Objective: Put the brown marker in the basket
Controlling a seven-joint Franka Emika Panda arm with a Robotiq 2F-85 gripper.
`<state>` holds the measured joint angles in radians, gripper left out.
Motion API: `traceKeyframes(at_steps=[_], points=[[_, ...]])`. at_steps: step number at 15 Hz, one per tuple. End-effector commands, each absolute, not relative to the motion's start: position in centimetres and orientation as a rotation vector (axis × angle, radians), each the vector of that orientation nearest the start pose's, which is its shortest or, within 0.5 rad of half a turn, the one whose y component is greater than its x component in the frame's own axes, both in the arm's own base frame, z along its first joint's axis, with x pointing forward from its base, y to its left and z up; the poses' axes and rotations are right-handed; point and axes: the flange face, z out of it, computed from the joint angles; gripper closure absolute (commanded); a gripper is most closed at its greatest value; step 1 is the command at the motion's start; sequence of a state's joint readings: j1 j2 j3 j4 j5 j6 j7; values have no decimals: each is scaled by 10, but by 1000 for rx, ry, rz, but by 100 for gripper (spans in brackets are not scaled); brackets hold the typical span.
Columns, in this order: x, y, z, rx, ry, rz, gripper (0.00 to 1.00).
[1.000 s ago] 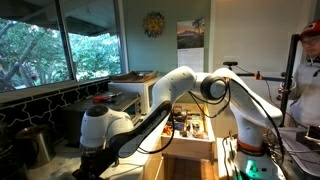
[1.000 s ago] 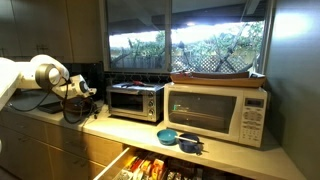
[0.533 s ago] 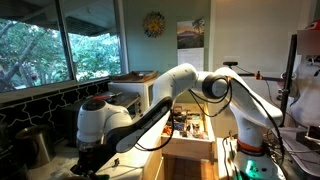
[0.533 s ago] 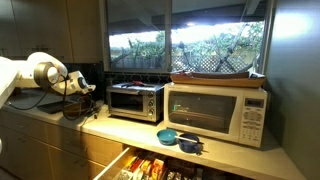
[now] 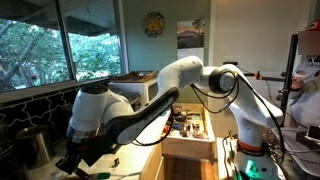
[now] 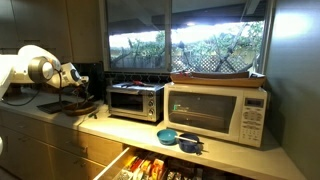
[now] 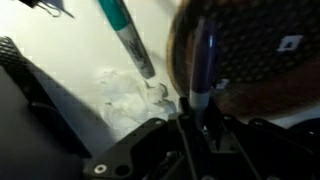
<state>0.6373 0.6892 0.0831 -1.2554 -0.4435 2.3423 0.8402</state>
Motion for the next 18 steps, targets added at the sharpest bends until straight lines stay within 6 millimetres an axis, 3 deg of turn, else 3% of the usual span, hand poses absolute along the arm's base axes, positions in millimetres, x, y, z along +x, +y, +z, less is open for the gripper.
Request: traceKeyframes(at_steps=[1,2,4,6,8,10,15,17,18], points=[[594,523,384,-2865,-281,-878,95],[596,528,377,-2855,-295,-899,57],[596,530,368,-2836,-310,-886,51],[594,528,371,-2818,-315,-881,36],[585,522,392,-2744,-388,-903,20],[567,508,427,-2602,-510,-997,5],[527,482,504,-2267,-777,-1221,0],[511,476,522,-2153,-894,-1271,0],[534,489,518,-2209,-785,-1256,0]])
